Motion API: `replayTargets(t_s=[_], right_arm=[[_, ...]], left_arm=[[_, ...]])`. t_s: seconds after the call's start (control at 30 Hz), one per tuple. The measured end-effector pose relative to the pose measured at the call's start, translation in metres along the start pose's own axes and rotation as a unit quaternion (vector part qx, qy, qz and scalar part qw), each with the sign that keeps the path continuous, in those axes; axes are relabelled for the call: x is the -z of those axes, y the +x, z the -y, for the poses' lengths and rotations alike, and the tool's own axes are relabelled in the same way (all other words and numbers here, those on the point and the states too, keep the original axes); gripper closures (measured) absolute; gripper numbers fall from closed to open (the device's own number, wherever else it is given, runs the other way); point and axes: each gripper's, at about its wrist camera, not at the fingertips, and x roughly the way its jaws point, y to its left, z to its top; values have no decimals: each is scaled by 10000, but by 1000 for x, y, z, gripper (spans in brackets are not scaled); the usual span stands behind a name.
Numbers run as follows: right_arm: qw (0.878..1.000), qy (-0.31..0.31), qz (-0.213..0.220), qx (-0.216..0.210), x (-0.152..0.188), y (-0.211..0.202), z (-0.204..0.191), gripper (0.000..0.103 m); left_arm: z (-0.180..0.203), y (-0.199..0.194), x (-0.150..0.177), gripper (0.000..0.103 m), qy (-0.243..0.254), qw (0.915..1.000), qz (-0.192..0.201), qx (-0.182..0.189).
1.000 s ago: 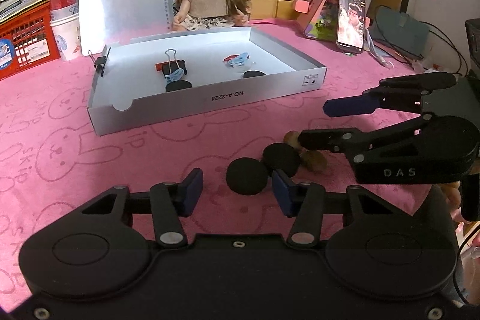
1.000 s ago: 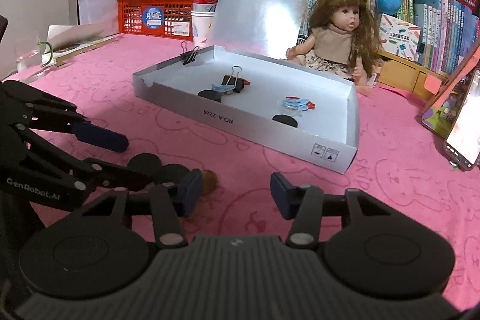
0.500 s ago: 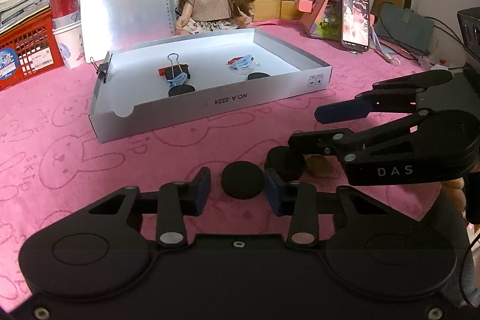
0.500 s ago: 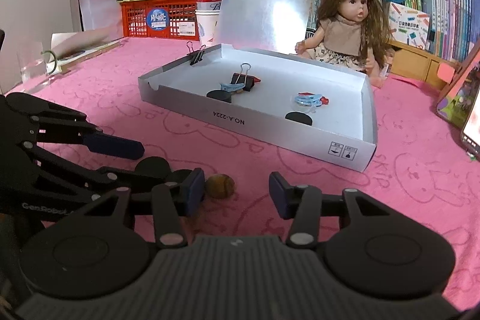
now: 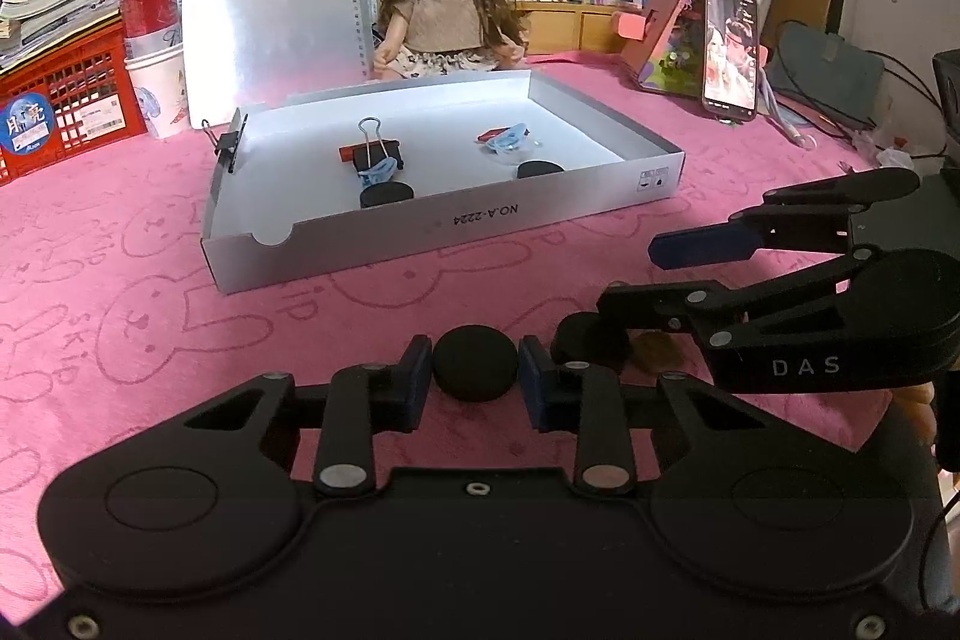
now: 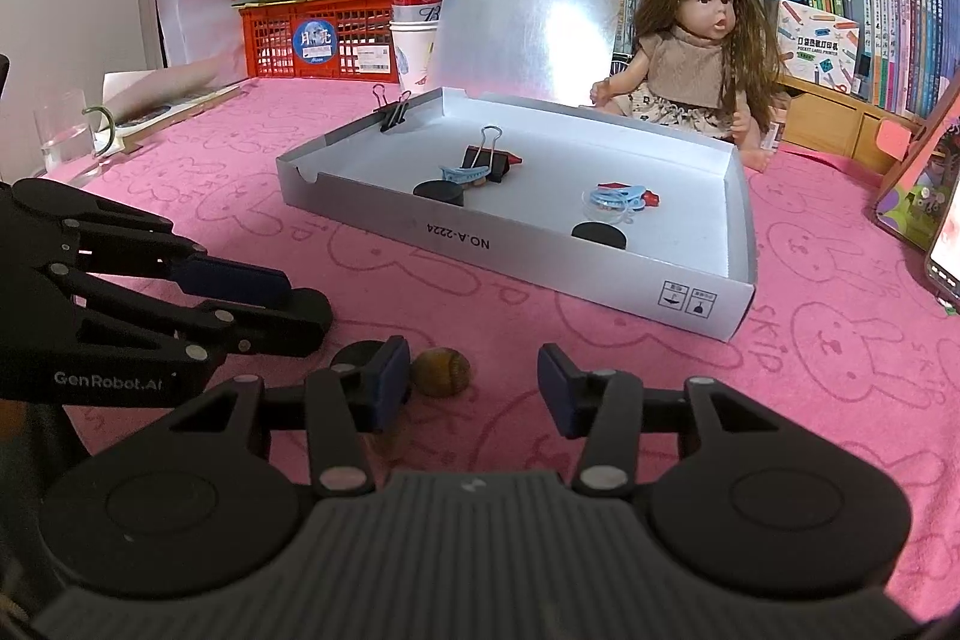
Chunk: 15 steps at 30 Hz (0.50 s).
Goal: Organize rigid objects
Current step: 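Close left tool on a black puck while right tool grips a brown ball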
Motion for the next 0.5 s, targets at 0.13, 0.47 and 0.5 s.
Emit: replayTargets(t_s=[0.13, 0.47, 0.5], right_arm=[[10000, 42, -7, 34, -1, 1, 1, 47], [9986, 274, 4, 449, -5, 4, 8, 48], [9986, 281, 9, 455, -5, 4, 9, 48]], left_arm=[[-1, 0, 0, 73, -15, 10000, -1, -27], [-5, -1, 0, 73, -96, 9999, -14, -78], [-5, 0, 0, 73, -95, 9999, -13, -79]])
